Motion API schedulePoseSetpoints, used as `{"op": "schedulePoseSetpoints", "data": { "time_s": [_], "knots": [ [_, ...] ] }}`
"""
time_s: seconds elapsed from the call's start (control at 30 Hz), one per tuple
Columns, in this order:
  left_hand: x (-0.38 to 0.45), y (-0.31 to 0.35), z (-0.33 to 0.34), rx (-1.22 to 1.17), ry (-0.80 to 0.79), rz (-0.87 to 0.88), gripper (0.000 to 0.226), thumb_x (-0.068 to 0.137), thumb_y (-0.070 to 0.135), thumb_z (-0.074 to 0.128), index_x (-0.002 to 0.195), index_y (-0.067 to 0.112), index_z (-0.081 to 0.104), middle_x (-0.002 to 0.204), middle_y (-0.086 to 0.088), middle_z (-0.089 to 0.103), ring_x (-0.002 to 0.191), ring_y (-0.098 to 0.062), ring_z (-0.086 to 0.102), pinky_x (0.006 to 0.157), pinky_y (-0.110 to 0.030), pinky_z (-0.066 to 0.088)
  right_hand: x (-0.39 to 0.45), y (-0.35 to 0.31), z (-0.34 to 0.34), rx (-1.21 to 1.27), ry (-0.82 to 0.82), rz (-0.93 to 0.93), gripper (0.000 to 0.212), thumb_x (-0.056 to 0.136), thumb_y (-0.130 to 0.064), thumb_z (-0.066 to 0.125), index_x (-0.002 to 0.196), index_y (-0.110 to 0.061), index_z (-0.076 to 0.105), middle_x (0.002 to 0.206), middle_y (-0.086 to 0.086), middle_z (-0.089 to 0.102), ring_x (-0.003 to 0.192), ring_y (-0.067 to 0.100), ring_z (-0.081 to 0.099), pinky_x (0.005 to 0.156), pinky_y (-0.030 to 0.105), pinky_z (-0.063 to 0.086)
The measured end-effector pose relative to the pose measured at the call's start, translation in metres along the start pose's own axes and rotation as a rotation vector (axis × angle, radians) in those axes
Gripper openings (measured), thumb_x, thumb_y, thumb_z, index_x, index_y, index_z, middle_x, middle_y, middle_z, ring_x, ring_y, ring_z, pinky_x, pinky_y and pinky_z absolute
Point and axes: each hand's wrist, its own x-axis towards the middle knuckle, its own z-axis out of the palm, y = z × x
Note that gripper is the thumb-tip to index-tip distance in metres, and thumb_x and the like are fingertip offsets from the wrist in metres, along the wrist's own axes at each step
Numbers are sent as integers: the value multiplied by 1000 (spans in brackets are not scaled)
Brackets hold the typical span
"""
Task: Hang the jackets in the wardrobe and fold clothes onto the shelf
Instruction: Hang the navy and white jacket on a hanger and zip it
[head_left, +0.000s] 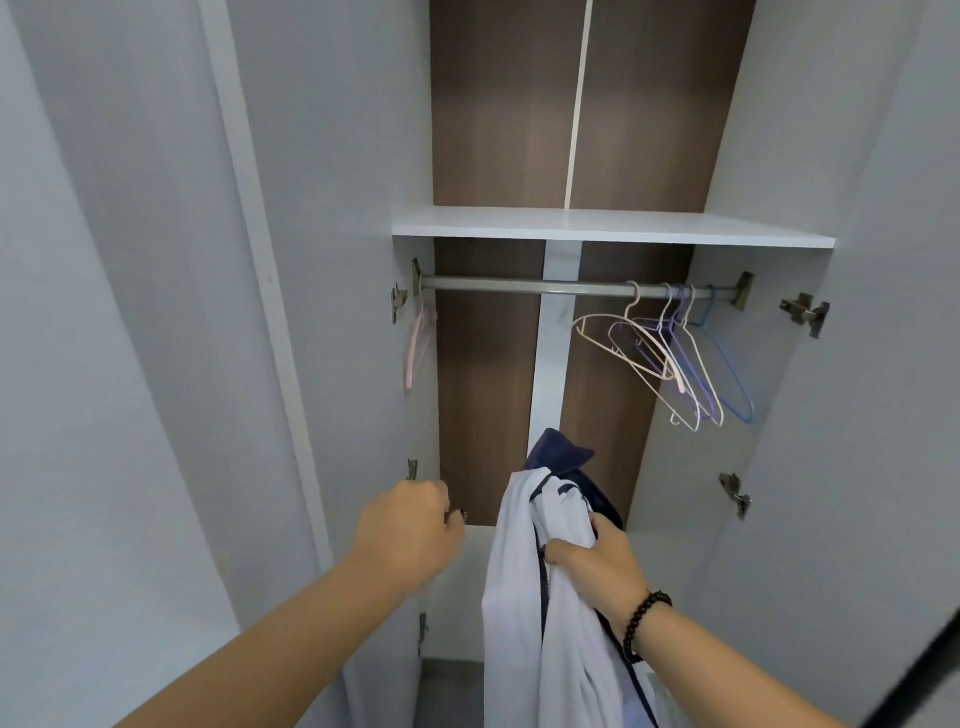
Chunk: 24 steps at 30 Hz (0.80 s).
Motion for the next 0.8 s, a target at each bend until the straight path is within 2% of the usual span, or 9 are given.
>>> {"op": "schedulePoseSetpoints", "data": {
  "time_s": [0.1,0.17,0.3,0.4,0.53,0.6,0.67,0.73,0.8],
  "knots": [
    [14,40,10,-473,-110,-68,18,91,38,55,86,24,65,74,10,66,70,-7,62,57,-14,45,5,0,-15,-30,50,-77,37,71,-11,72,103,-20,57,96,0,66,89,21,64,79,37,55],
    [26,65,21,-717,-204,-93,20,90,38,57,98,22,65,84,6,70,86,-13,66,75,-22,53,7,2,-27,-57,77,-136,41,72,-11,74,107,-18,55,99,-1,65,92,19,62,82,36,53],
    [49,111,43,-852,-259,-144,39,87,43,61,119,23,50,113,5,59,101,-11,58,76,-24,43,9,11,-51,-80,74,-229,45,74,-11,75,112,-22,53,102,-5,64,95,13,62,82,30,52],
    [57,142,57,-939,-162,-197,50,83,41,68,125,22,48,120,3,54,102,-10,58,78,-23,46,9,25,-74,-96,53,-269,49,76,-10,74,114,-31,51,104,-12,65,95,5,62,82,23,52],
    [64,186,81,-1029,-140,-301,61,80,38,74,128,16,43,125,1,48,108,-16,57,94,-35,50,13,47,-107,-118,26,-290,51,78,-3,69,110,-37,50,99,-14,65,90,-4,61,72,10,47],
    [70,207,93,-1105,-167,-342,53,81,33,73,123,11,48,116,-1,56,99,-14,61,79,-24,52,19,52,-126,-120,24,-311,49,79,1,65,108,-37,53,96,-12,65,88,0,62,72,13,48],
    [77,225,102,-1119,-142,-330,33,86,26,67,107,2,57,90,0,61,73,-11,58,57,-14,43,27,56,-147,-126,21,-343,44,81,3,62,105,-34,57,91,-11,67,84,5,63,72,16,49],
    [85,238,110,-1129,-63,-375,13,90,19,59,87,6,58,75,0,55,64,-13,49,52,-17,37,35,59,-169,-143,37,-366,40,79,6,60,98,-30,60,85,-12,67,78,6,63,67,17,49],
    [93,250,115,-1206,-1,-449,20,93,18,55,75,10,52,69,0,50,59,-12,43,51,-19,36,45,65,-194,-151,87,-357,39,74,10,61,91,-26,61,81,-8,67,74,9,63,64,22,51]
  ]
}}
